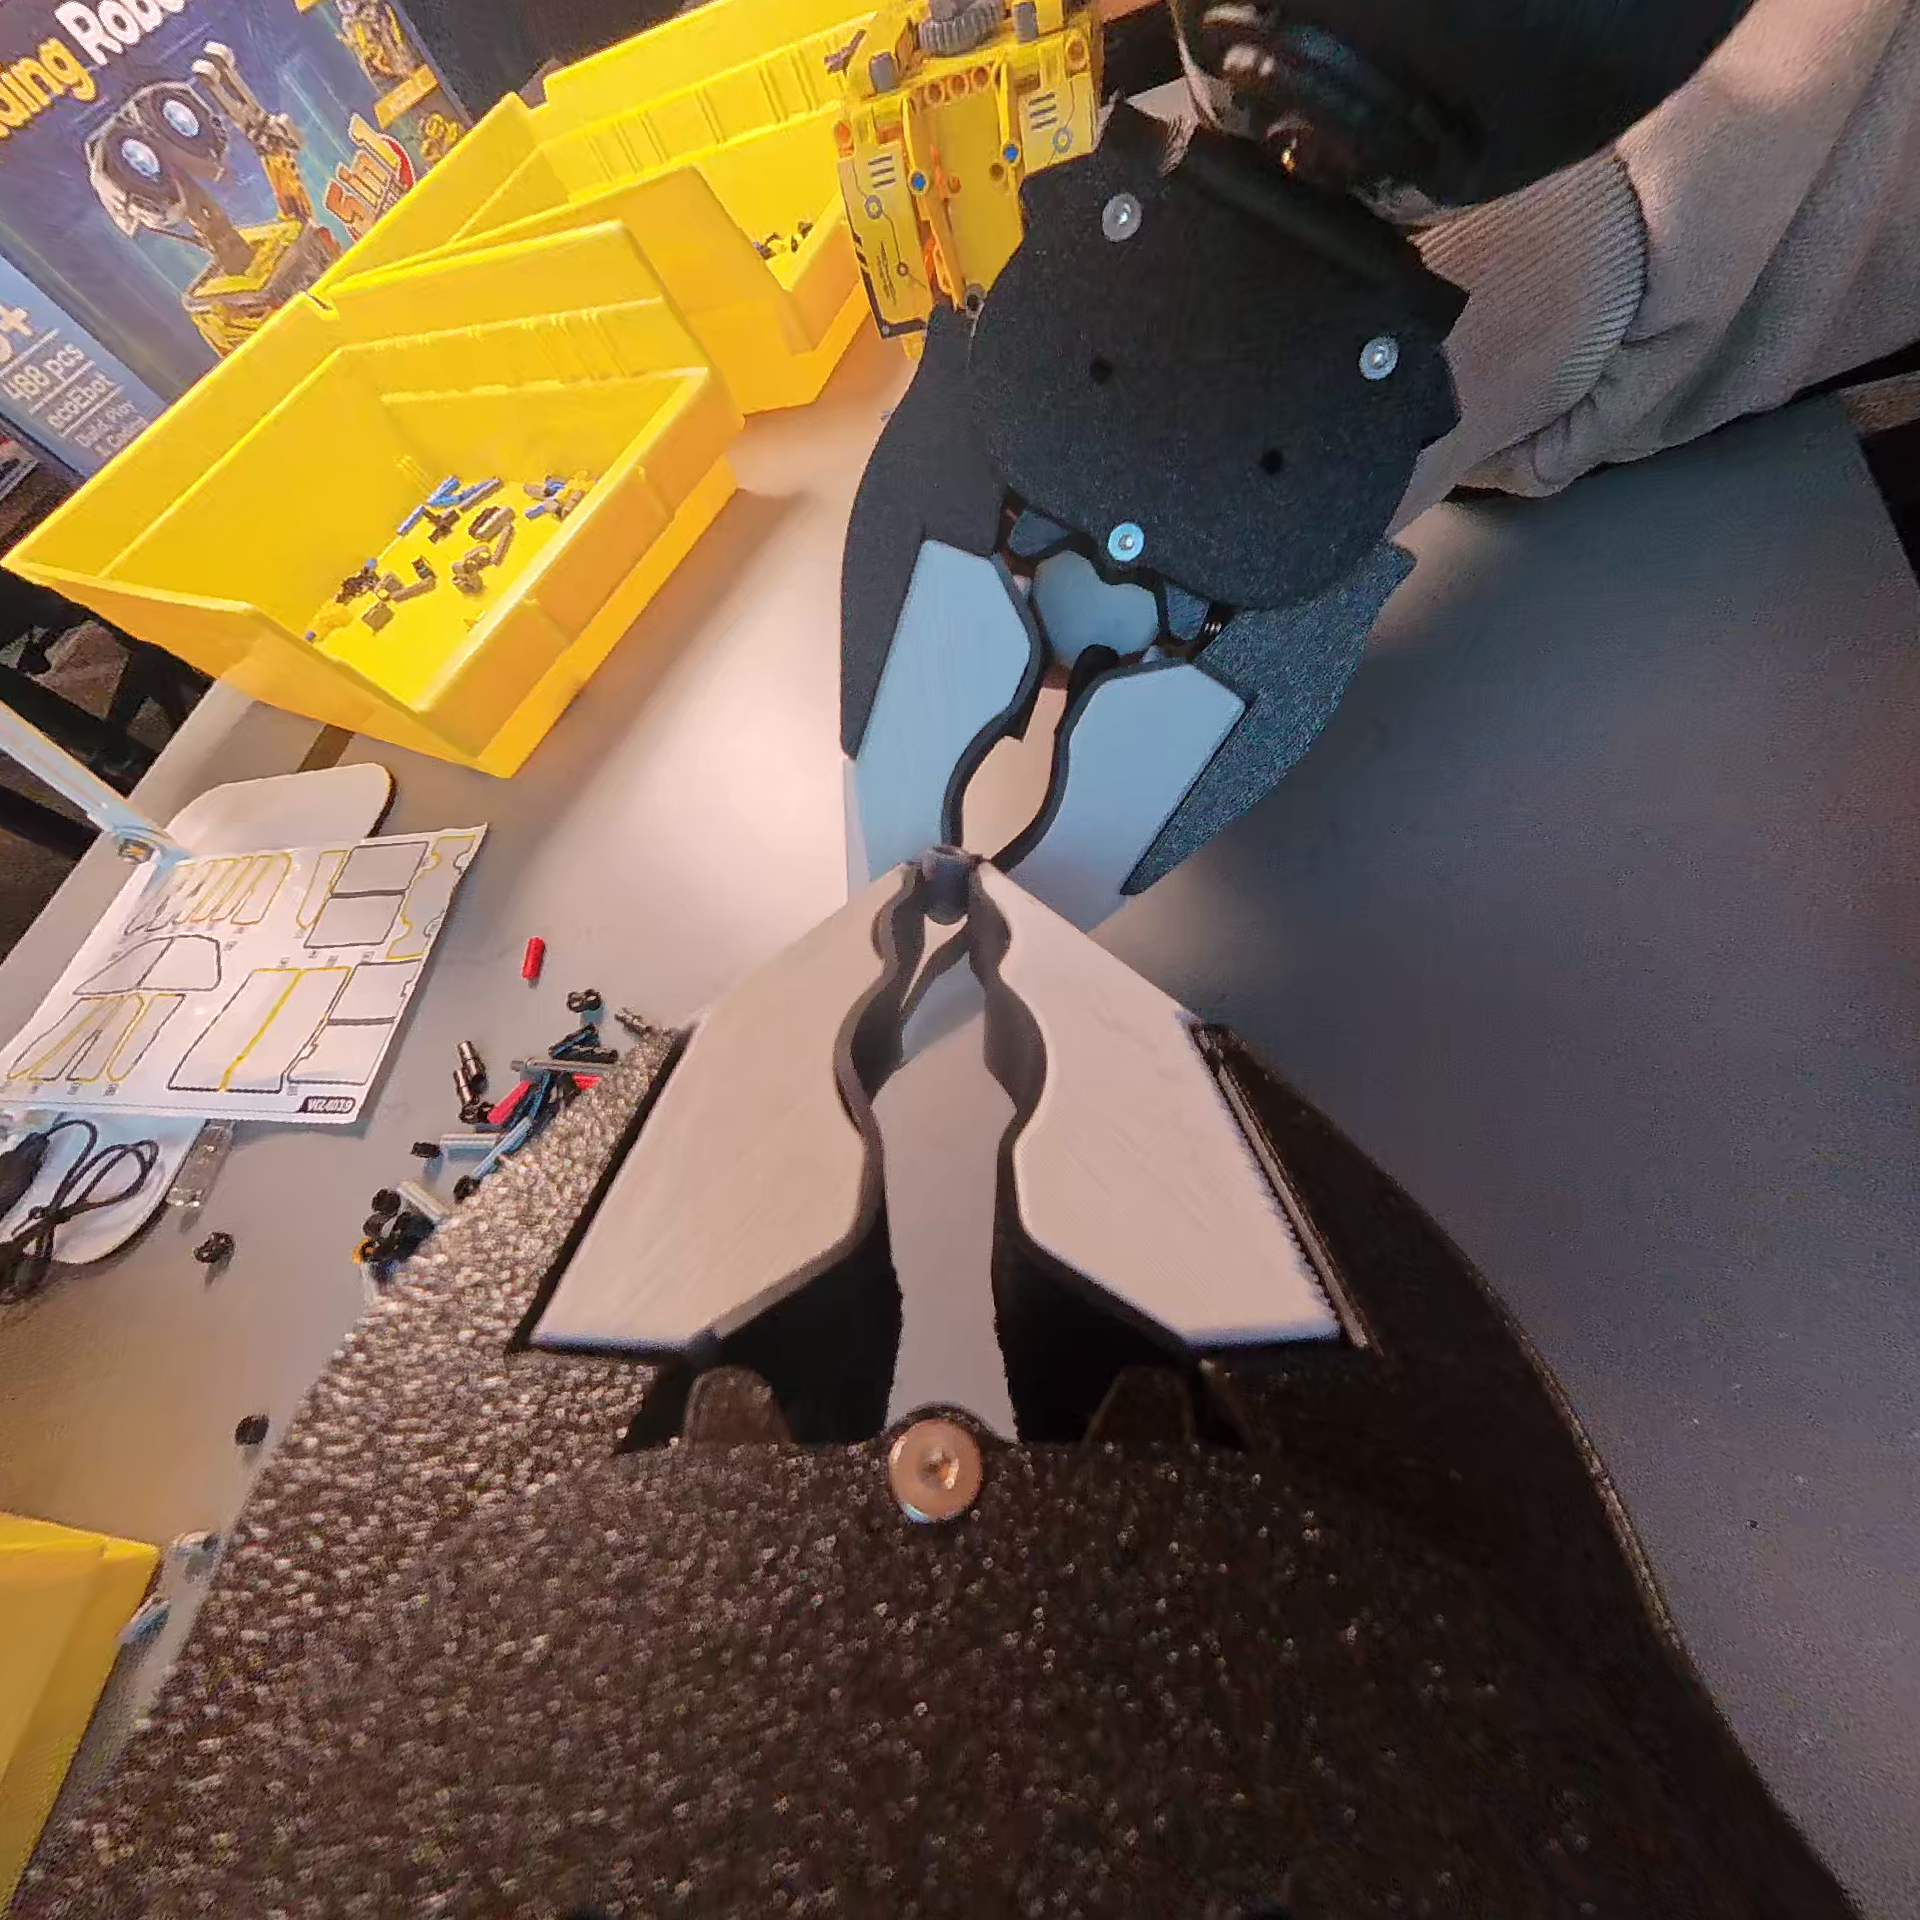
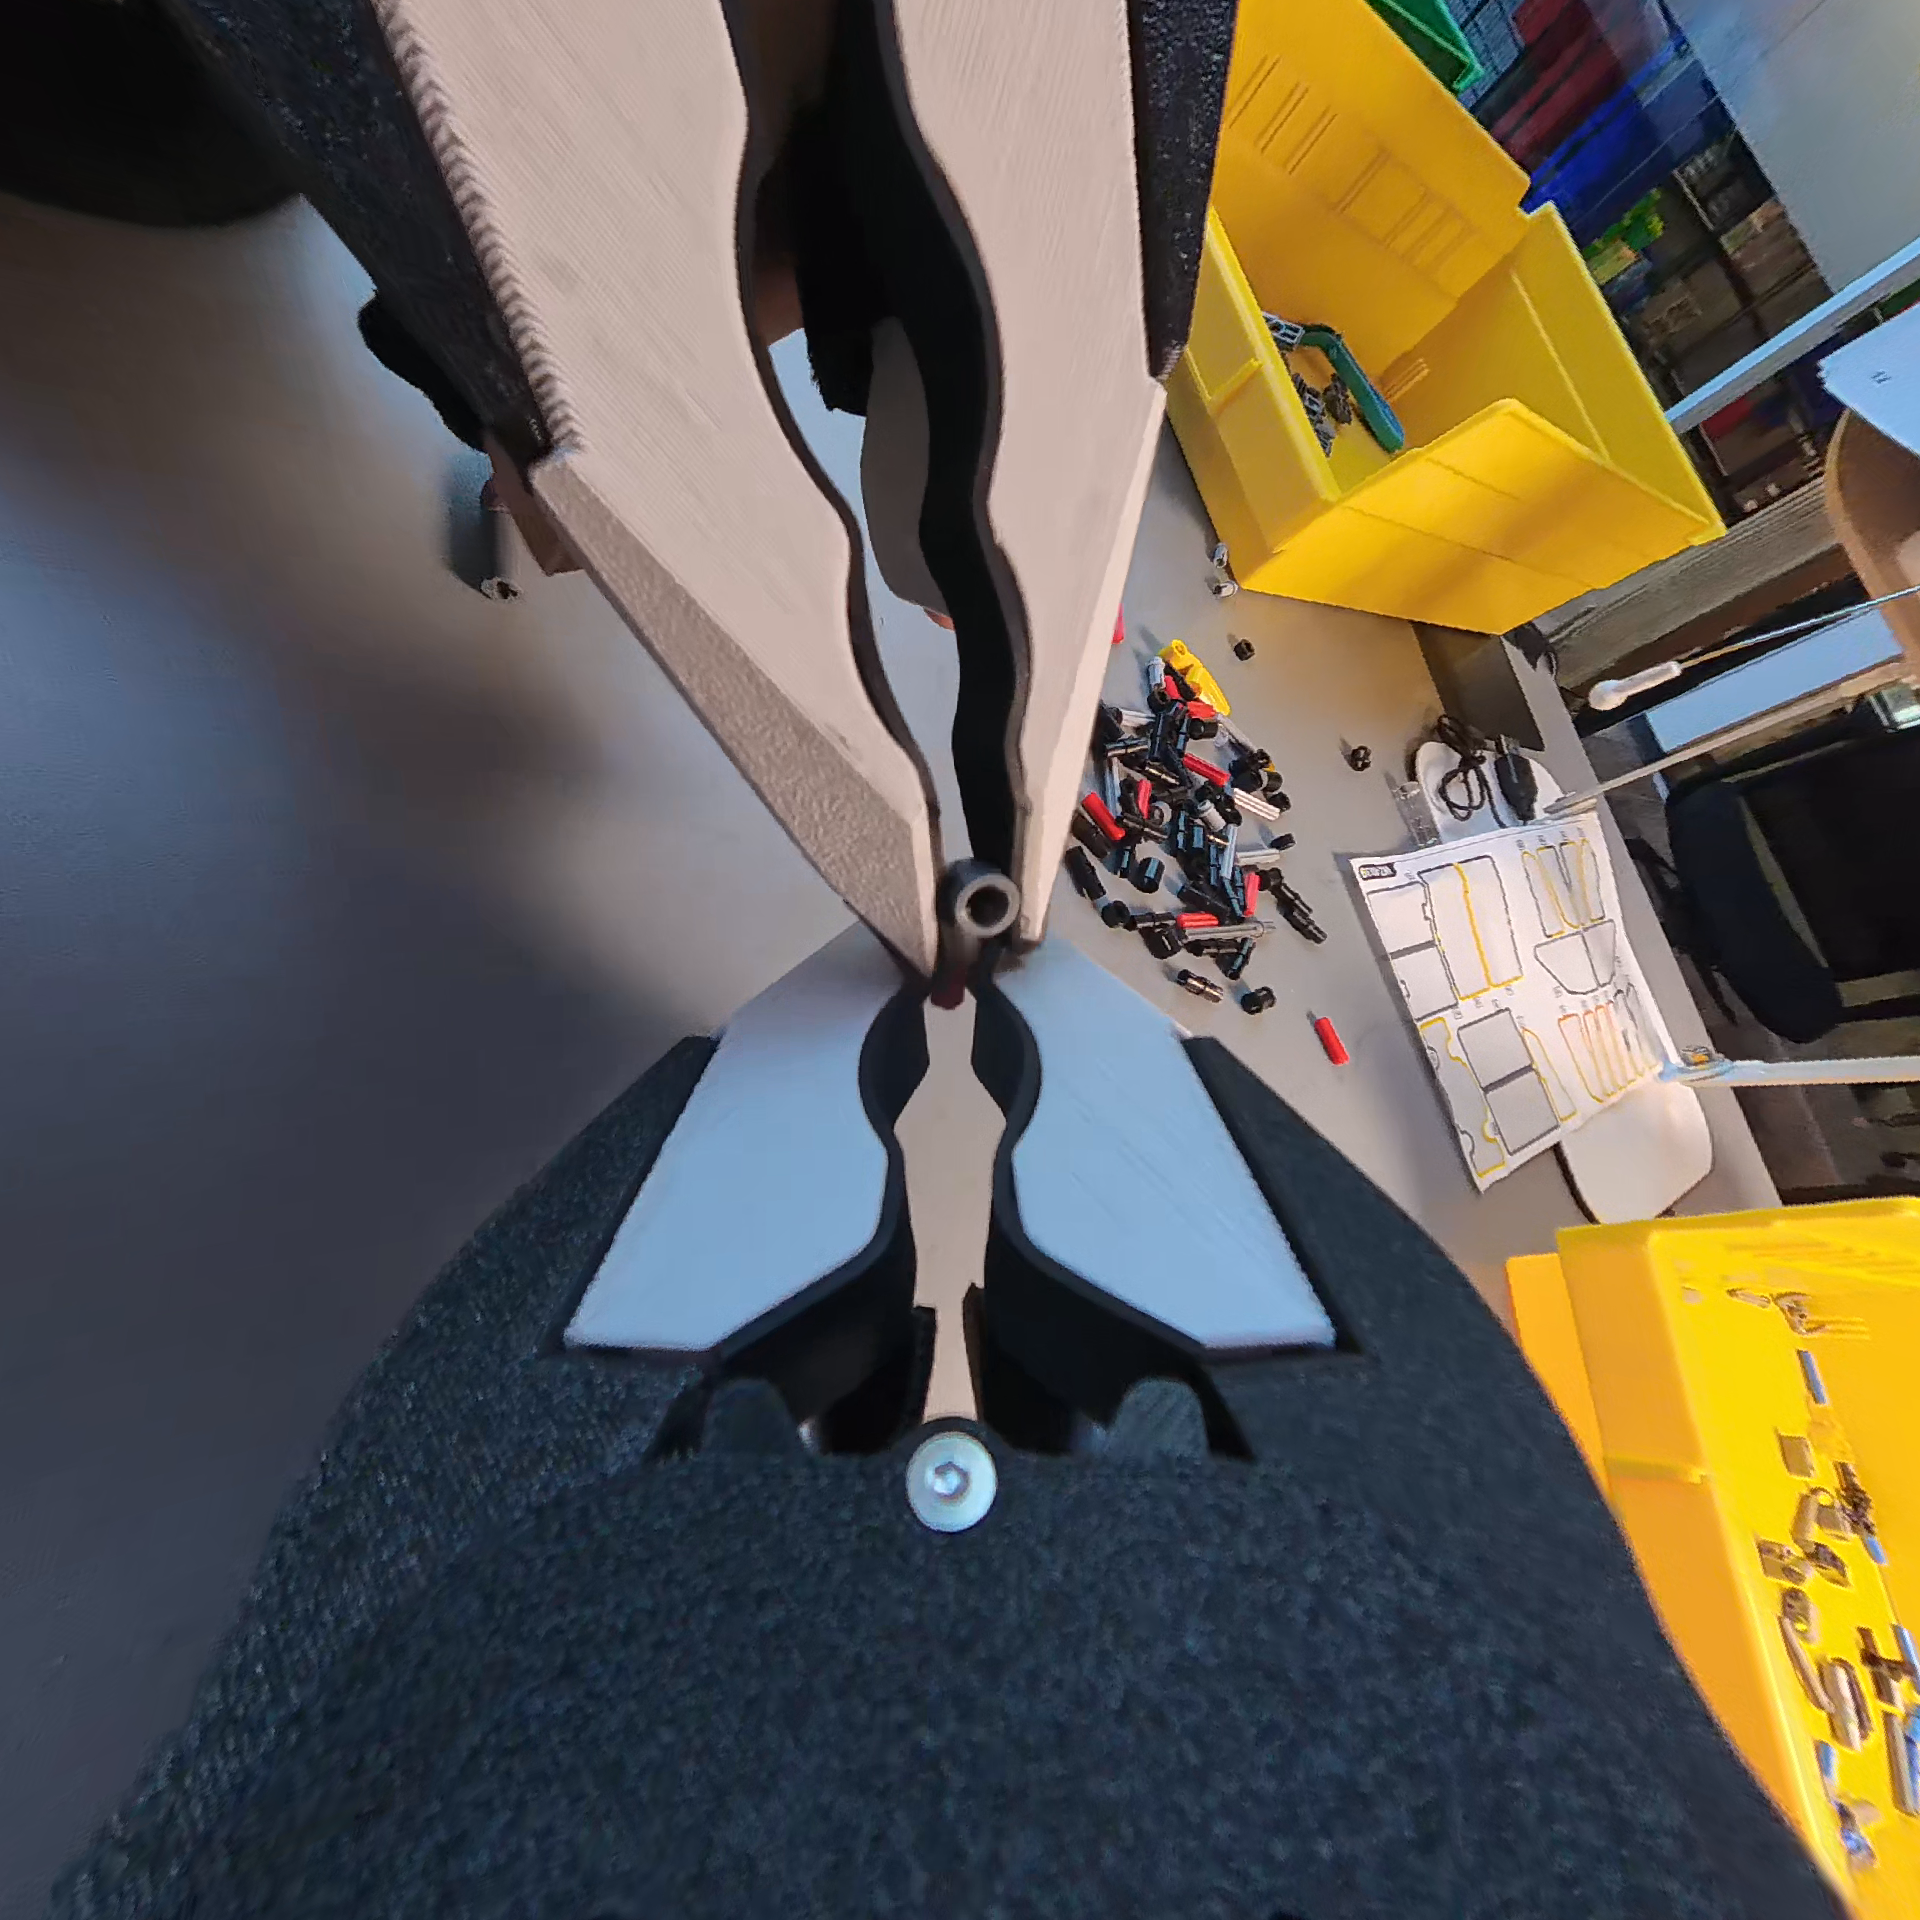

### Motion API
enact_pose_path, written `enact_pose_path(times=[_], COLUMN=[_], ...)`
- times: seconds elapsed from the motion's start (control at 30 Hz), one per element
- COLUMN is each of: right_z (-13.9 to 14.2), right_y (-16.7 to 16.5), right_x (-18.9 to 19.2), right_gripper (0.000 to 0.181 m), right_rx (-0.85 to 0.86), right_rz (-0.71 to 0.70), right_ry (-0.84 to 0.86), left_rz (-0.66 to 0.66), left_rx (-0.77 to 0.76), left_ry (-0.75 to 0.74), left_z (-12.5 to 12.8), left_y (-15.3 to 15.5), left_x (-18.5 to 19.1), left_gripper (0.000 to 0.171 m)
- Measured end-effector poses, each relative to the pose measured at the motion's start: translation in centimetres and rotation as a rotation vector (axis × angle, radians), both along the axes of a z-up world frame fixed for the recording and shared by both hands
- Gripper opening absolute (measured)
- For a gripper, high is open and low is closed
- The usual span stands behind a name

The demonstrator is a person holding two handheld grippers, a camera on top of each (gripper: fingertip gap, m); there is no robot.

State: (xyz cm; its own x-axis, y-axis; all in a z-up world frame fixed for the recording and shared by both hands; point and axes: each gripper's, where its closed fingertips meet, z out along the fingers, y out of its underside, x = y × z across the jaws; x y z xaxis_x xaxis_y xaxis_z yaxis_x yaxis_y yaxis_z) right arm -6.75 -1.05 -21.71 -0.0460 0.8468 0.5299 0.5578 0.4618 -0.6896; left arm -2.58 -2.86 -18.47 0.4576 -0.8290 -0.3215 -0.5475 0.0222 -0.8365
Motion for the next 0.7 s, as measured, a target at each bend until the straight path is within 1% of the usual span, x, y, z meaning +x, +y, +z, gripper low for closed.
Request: enact_pose_path(times=[0.17,0.5,0.7], right_z=[0.57,0.55,0.61], right_y=[0.05,0.01,-0.22], right_x=[0.41,0.40,0.36], right_gripper=[0.000,0.005,0.000], right_rx=[-0.036,-0.047,-0.040], right_rz=[0.010,0.007,0.013], right_ry=[0.039,0.041,0.039], left_rz=[0.022,0.021,0.020], left_rx=[-0.015,-0.013,-0.009], left_ry=[-0.022,0.022,0.022], left_z=[0.40,-0.30,-0.39], left_y=[0.32,0.32,0.33], left_x=[-1.05,-1.14,-1.00], left_gripper=[0.007,0.008,0.007])
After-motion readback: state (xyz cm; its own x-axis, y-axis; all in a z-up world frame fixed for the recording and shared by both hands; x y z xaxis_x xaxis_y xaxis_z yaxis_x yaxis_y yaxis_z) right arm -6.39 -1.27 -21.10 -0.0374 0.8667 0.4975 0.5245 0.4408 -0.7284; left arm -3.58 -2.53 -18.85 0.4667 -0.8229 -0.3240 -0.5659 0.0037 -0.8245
